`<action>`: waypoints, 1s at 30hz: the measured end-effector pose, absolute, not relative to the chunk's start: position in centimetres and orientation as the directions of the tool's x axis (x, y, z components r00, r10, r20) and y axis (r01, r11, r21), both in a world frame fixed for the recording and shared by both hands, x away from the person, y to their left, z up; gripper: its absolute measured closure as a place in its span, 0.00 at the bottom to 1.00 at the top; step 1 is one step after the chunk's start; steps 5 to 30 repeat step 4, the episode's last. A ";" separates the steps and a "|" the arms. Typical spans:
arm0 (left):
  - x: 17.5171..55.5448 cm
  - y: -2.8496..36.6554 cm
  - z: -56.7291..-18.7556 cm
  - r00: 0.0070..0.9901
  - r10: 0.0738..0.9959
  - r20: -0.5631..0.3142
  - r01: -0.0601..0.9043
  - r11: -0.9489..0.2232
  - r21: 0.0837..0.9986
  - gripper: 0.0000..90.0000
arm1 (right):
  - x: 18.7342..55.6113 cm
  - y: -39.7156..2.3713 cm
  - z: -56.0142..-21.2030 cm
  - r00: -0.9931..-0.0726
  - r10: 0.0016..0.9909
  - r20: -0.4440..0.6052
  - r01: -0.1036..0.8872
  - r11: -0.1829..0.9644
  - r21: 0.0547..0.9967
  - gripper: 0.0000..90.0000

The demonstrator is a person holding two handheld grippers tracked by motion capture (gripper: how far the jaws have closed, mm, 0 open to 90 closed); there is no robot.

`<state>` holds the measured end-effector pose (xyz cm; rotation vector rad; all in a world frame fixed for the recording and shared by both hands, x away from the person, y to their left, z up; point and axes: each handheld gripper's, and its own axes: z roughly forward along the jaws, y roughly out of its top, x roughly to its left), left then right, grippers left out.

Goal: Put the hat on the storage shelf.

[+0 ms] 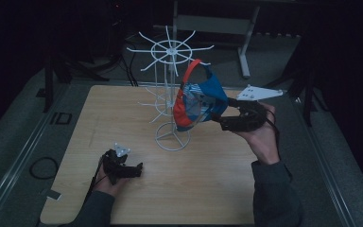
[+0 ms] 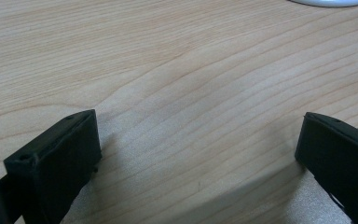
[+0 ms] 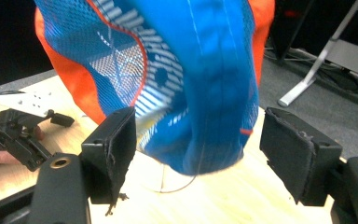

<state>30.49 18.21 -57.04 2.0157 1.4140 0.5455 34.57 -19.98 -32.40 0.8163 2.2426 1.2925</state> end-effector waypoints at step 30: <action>30.5 18.2 -57.0 0.345 0.938 -0.012 0.687 -0.244 0.684 0.00 | 34.6 -20.4 -32.9 -0.736 0.675 -0.058 0.288 0.390 0.874 0.30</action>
